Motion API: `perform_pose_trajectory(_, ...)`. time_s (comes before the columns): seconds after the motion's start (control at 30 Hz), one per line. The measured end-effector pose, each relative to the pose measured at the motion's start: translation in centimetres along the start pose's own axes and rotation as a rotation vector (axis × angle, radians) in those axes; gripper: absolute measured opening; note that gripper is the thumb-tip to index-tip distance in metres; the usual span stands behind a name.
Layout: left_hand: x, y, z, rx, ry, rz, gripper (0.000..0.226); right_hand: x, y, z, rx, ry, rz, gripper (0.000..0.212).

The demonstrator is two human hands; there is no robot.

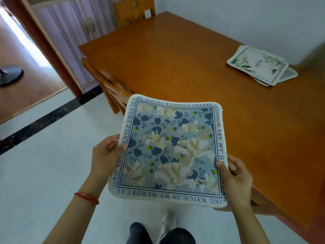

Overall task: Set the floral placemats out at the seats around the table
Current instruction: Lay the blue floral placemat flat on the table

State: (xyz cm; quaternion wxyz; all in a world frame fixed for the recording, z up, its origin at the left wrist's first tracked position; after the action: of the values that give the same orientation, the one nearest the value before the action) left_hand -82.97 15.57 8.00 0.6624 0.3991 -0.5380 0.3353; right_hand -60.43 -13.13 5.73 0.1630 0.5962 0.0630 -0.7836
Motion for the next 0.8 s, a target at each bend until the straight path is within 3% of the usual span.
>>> perform_pose_trajectory(0.4,2.7,-11.3,-5.9,-0.189,-0.024,-0.011,0.026,-0.8,5.8,-4.2,0.188,-0.013,-0.066,0.021)
perform_pose_trajectory(0.8,3.6,-21.0,-17.0,-0.499,-0.034,-0.078,0.027,-1.8,4.6,-8.8,0.456,-0.027,-0.084,0.015)
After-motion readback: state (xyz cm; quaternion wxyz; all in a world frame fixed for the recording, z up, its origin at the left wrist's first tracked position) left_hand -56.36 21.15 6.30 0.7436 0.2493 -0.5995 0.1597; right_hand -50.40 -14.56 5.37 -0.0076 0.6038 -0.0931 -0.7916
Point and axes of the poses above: each hand's wrist, its own z-axis away from the middle knuckle, its own y-axis out of the back of the hand, x = y × z, the point moved 9 cm from there along -z, towards the middle knuckle, and after that the axes turned 7 degrees about -y, right-handed, at the moved point
